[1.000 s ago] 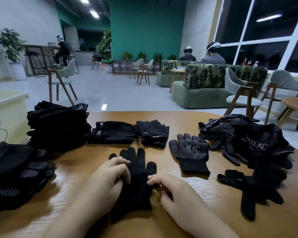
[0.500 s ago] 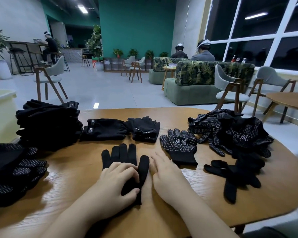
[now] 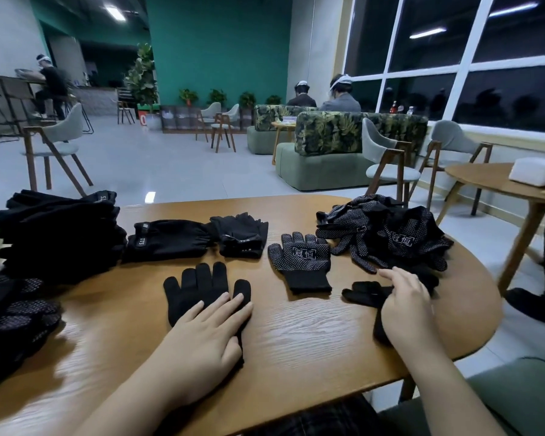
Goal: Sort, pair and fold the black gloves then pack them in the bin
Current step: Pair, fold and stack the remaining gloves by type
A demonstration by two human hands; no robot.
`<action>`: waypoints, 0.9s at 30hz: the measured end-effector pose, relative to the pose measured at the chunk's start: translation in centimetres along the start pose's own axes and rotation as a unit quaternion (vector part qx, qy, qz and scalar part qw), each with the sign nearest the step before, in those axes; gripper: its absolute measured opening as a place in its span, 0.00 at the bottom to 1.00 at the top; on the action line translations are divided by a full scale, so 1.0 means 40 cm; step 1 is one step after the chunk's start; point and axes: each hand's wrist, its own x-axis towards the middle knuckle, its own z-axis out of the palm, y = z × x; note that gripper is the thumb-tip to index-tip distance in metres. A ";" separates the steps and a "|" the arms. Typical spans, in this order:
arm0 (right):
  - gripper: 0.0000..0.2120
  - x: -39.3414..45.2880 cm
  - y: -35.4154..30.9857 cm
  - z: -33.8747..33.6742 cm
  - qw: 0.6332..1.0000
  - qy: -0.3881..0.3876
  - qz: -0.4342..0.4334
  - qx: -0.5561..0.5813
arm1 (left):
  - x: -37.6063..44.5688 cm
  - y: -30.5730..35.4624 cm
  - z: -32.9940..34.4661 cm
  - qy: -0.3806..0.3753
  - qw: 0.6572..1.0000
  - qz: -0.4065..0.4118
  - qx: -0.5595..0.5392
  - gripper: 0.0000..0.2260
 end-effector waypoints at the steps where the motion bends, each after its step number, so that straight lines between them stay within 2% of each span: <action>1: 0.26 0.011 0.006 -0.001 1.000 0.009 0.007 0.014 | 0.001 0.000 0.001 -0.001 1.000 0.000 0.002 0.39; 4: 0.29 0.037 0.023 -0.004 0.998 0.030 0.033 0.048 | -0.001 0.001 0.001 -0.002 1.000 0.002 0.001 0.39; 7: 0.24 0.050 0.037 -0.004 0.997 0.038 0.064 0.017 | -0.001 0.000 -0.001 -0.004 1.000 0.003 -0.005 0.39; 9: 0.23 0.056 0.037 -0.009 0.994 0.017 0.096 -0.056 | -0.001 -0.001 -0.002 0.000 1.000 0.003 -0.011 0.39; 13: 0.33 0.068 0.033 -0.013 0.979 -0.061 0.144 -0.130 | 0.000 -0.002 -0.001 0.003 1.000 0.003 -0.015 0.39; 15: 0.33 0.069 0.029 -0.009 0.977 -0.073 0.136 -0.144 | 0.002 -0.002 -0.003 0.004 1.000 0.004 -0.015 0.39; 18: 0.31 0.065 0.020 -0.012 0.982 -0.041 0.128 -0.136 | 0.003 0.001 -0.004 0.006 1.000 0.001 -0.016 0.39; 22: 0.22 0.049 0.024 -0.012 0.994 0.015 0.087 -0.072 | -0.002 0.004 -0.005 0.007 1.000 -0.003 -0.022 0.39; 27: 0.12 0.028 0.021 -0.018 1.000 0.015 0.017 -0.011 | -0.001 0.001 -0.004 0.017 0.999 -0.006 -0.028 0.38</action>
